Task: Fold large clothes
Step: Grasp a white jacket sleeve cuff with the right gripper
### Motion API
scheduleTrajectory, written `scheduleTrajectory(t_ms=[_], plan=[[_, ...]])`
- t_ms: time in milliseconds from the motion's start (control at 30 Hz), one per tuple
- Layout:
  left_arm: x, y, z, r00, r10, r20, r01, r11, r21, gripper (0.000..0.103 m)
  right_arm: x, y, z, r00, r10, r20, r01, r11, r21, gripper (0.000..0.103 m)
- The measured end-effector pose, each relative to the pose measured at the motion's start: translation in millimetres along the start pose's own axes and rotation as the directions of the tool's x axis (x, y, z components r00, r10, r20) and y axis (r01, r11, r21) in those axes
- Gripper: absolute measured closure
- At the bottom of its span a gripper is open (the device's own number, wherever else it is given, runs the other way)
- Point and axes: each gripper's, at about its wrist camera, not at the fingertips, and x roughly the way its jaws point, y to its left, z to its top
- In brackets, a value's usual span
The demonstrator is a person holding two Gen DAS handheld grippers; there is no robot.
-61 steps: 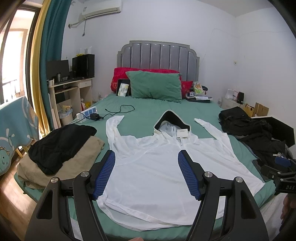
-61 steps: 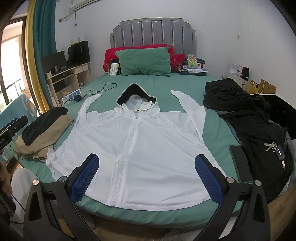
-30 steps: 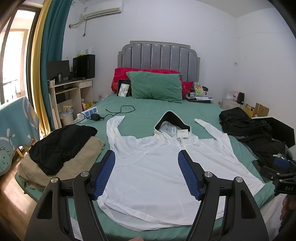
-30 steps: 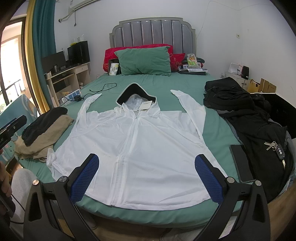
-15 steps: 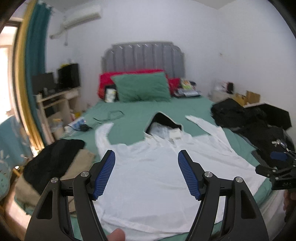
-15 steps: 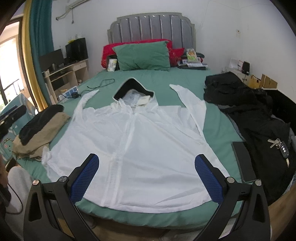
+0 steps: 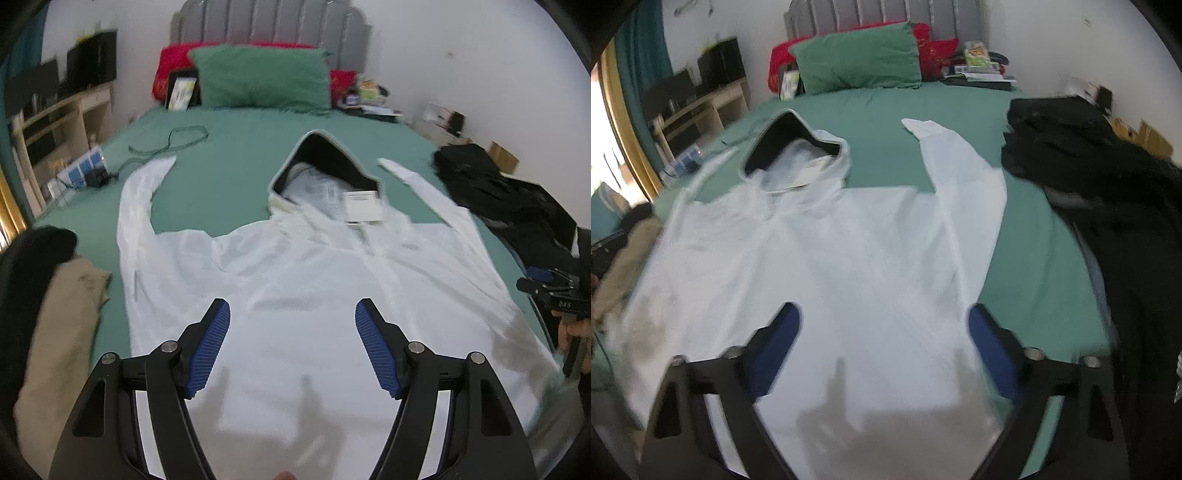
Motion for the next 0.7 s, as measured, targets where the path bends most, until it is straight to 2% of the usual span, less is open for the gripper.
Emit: scheduleTrajectory(t_ms=[67, 167, 200, 333, 467, 567, 633, 667, 700], plan=[[27, 16, 7, 1.000, 0.010, -0.009, -0.010, 1.000, -0.014, 0.029, 36, -15, 27, 0.999, -0.021, -0.033, 0.021, 0.999, -0.028, 0.031], [58, 37, 14, 0.998, 0.048, -0.045, -0.050, 0.998, -0.039, 0.029, 83, -37, 68, 0.998, -0.026, -0.053, 0.025, 0.999, -0.034, 0.031], [71, 47, 17, 0.995, 0.077, -0.061, -0.080, 0.996, -0.049, 0.026, 100, -42, 85, 0.998, -0.041, -0.056, 0.039, 0.998, -0.045, 0.031], [95, 75, 17, 0.985, 0.160, -0.070, -0.167, 0.979, -0.115, 0.025, 154, -57, 133, 0.994, -0.075, -0.079, 0.071, 0.996, -0.048, 0.031], [100, 98, 17, 0.970, 0.231, -0.074, -0.239, 0.962, -0.132, 0.025, 217, -68, 168, 0.989, -0.077, -0.127, 0.077, 0.997, -0.003, 0.031], [99, 111, 18, 0.964, 0.255, -0.080, -0.264, 0.954, -0.142, 0.025, 247, -68, 185, 0.985, -0.094, -0.142, 0.095, 0.995, -0.002, 0.031], [100, 118, 18, 0.952, 0.292, -0.088, -0.303, 0.942, -0.145, 0.025, 255, -66, 194, 0.988, -0.092, -0.122, 0.092, 0.996, -0.012, 0.031], [100, 120, 18, 0.952, 0.292, -0.089, -0.302, 0.943, -0.138, 0.025, 257, -66, 196, 0.989, -0.087, -0.118, 0.085, 0.996, -0.016, 0.042], [99, 121, 19, 0.949, 0.303, -0.088, -0.313, 0.941, -0.127, 0.025, 257, -66, 199, 0.991, -0.073, -0.112, 0.071, 0.997, -0.022, 0.075]])
